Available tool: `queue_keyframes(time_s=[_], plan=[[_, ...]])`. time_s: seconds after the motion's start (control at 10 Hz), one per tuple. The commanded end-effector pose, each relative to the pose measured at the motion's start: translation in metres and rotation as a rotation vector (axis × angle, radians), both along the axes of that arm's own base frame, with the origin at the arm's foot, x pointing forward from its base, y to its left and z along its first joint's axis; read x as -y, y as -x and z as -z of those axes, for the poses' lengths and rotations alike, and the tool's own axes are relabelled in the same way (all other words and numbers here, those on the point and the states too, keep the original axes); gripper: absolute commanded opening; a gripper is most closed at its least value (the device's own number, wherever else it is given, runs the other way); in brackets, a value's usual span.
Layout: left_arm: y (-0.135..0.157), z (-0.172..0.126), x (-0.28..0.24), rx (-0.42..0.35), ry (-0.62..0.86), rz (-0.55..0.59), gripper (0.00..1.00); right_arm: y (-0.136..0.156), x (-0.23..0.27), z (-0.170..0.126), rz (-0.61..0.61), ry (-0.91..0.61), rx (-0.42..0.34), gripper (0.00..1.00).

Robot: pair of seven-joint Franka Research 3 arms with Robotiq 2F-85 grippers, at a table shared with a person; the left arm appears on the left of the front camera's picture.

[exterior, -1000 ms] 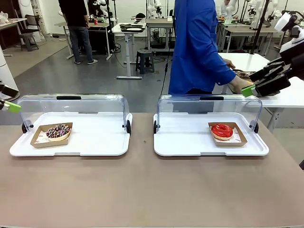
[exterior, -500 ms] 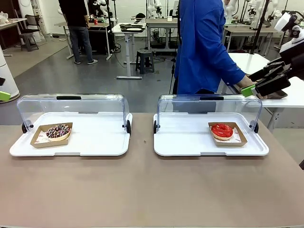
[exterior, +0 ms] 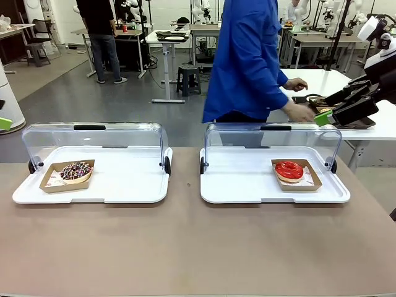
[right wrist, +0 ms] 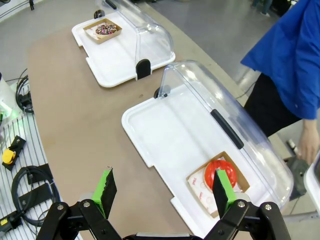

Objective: Provide the desired donut to the person.
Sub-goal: Place the picked Paper togo box onto the Handle tray extended by the person.

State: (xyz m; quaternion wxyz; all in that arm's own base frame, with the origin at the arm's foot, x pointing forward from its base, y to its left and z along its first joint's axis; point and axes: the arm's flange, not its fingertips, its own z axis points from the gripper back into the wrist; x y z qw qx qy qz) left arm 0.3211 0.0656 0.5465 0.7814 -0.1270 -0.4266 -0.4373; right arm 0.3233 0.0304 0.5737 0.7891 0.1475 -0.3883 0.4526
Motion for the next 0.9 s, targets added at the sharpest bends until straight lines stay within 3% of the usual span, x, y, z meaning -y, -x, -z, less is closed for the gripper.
queue_keyframes(time_s=[0.0, 0.8], plan=[[0.0007, -0.0023, -0.0027, 0.007, 0.001, -0.009, 1.00, 0.0006, -0.0004, 0.0015, 0.000, 0.015, -0.005, 1.00], [0.0007, -0.0023, -0.0027, 0.007, 0.001, -0.009, 1.00, 0.0006, -0.0004, 0.0015, 0.000, 0.015, -0.005, 1.00]])
